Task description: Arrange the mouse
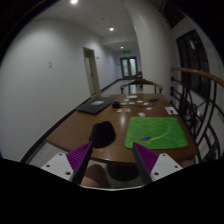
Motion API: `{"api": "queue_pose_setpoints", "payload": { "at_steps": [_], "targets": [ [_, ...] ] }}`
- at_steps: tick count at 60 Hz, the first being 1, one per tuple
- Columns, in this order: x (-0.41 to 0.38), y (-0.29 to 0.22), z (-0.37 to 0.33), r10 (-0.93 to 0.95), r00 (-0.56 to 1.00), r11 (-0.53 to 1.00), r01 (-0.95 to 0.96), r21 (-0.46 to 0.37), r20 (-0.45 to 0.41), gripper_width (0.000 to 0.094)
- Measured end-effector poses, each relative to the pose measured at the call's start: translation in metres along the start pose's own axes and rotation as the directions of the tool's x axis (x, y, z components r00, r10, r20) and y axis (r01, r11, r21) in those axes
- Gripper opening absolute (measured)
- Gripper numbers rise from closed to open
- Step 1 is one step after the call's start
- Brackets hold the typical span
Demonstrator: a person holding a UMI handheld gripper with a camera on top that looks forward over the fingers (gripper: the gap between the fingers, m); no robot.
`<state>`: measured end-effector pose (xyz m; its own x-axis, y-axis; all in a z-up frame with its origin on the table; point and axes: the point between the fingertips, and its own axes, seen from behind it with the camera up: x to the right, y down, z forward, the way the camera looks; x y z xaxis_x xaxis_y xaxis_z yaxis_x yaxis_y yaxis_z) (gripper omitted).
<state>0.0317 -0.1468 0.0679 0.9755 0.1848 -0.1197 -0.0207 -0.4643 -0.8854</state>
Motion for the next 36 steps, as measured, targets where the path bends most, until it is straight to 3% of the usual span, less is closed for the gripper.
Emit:
{"api": "queue_pose_setpoints", "payload": {
  "at_steps": [6,13,28,32,33,36],
  "targets": [
    [-0.029,0.007,0.031,-0.013,0.996,1.000,0.015,-0.024,0.086,0.0828],
    [-0.050,0.013,0.099,-0.002,0.995,0.997,0.009,-0.073,0.104,0.0824],
    [-0.056,-0.010,0.186,-0.057,0.998,0.994,0.057,-0.090,0.001,0.0812],
    [-0.052,-0.009,0.198,-0.095,0.995,0.991,0.091,-0.096,-0.038,0.0586],
    [-0.052,-0.011,0.201,-0.099,0.994,0.992,0.095,-0.084,-0.046,0.0490],
    [-0.051,-0.013,0.203,-0.111,0.992,0.992,0.106,-0.064,-0.068,0.0426]
  ]
}}
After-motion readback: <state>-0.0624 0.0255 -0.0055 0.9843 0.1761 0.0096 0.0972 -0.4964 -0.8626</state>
